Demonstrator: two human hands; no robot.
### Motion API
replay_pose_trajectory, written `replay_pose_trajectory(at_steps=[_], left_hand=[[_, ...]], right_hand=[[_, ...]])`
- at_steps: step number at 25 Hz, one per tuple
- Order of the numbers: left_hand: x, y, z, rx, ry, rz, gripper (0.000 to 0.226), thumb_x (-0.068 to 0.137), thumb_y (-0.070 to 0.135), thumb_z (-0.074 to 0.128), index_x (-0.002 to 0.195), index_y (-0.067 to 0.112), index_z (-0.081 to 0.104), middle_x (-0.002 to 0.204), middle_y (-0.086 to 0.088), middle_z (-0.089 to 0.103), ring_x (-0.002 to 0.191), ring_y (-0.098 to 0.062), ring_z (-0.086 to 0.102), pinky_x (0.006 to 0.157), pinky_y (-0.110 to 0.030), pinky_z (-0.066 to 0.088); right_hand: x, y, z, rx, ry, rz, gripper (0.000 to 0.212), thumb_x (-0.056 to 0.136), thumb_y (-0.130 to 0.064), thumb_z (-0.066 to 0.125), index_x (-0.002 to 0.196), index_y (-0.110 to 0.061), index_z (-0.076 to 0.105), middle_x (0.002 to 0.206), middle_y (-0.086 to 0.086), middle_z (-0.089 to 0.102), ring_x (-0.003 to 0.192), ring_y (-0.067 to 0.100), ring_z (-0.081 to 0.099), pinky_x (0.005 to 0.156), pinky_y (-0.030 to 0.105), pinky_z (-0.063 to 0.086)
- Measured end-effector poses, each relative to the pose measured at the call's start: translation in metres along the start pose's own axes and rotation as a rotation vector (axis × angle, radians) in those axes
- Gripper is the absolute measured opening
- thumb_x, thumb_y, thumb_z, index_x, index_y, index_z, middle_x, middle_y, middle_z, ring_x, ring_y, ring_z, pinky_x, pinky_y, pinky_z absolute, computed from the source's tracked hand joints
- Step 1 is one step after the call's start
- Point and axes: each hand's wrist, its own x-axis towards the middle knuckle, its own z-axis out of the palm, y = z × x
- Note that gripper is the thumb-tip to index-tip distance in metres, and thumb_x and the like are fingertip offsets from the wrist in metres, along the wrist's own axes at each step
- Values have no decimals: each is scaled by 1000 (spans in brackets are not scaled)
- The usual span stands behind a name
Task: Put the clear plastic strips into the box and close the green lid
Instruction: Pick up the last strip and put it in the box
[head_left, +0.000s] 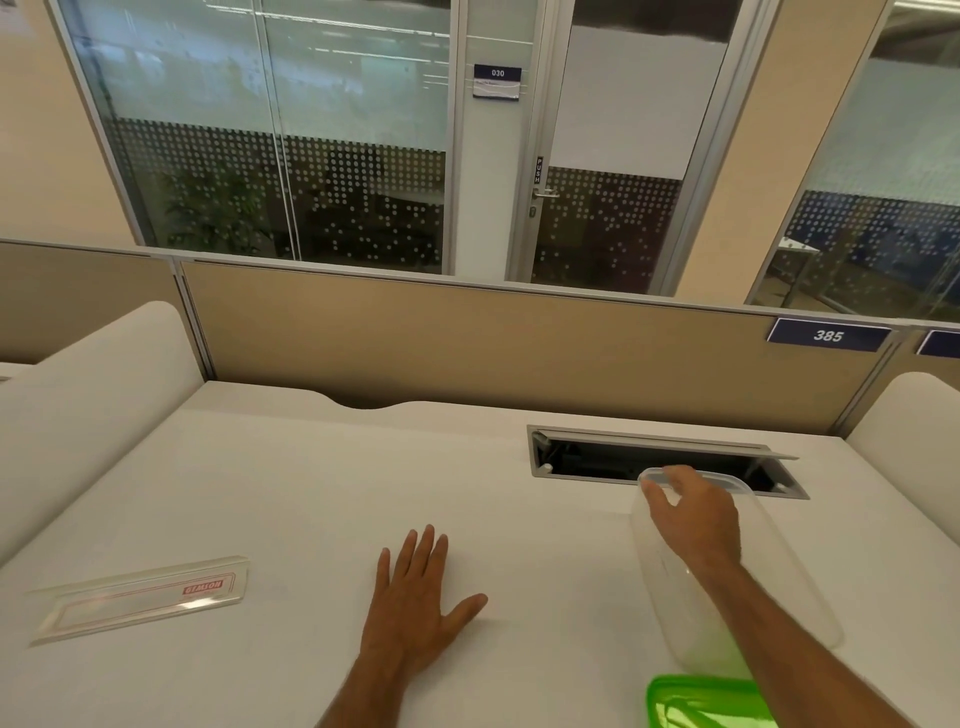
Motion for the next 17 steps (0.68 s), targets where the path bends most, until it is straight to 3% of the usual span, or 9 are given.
replay_pose_trajectory(at_steps=[3,6,9,12,17], left_hand=[[3,-4,-23,34,29,19,107,71,90,1,155,24,3,164,5,-5,150,-16,-10,121,-43,-9],[4,-14,-43,82,43,20,106,71,89,-2,154,24,-2,164,3,-8,150,-18,-12,122,-46,-7],[-4,-34,-58,114,49,0,105,71,89,-1,154,24,-5,164,2,-10,150,-20,-13,121,-46,-7],[-16,-61,-71,138,58,-48,105,71,88,0,154,24,-5,164,1,-10,150,-21,-13,121,-47,-8],[-38,-114,-95,154,110,-143,110,67,89,-5,154,21,0,164,-1,-4,151,-22,-7,122,-48,-4]], right_hand=[[-9,-25,16,48,-80,-157,53,89,-47,61,132,-16,57,132,9,62,120,29,57,99,41,45],[-27,-47,44,-15,-303,-297,72,92,-59,46,151,-20,29,157,3,30,145,21,26,117,39,20],[-51,-71,74,-88,-445,-400,85,89,-72,28,155,-24,4,164,-1,1,150,16,-3,119,38,-2],[-79,-98,101,-142,-540,-511,86,89,-73,21,155,-24,-4,163,-1,-9,149,15,-12,120,39,-7],[-122,-154,137,-147,-653,-640,80,94,-67,23,155,-23,-4,163,-1,-9,149,13,-13,119,38,-9]])
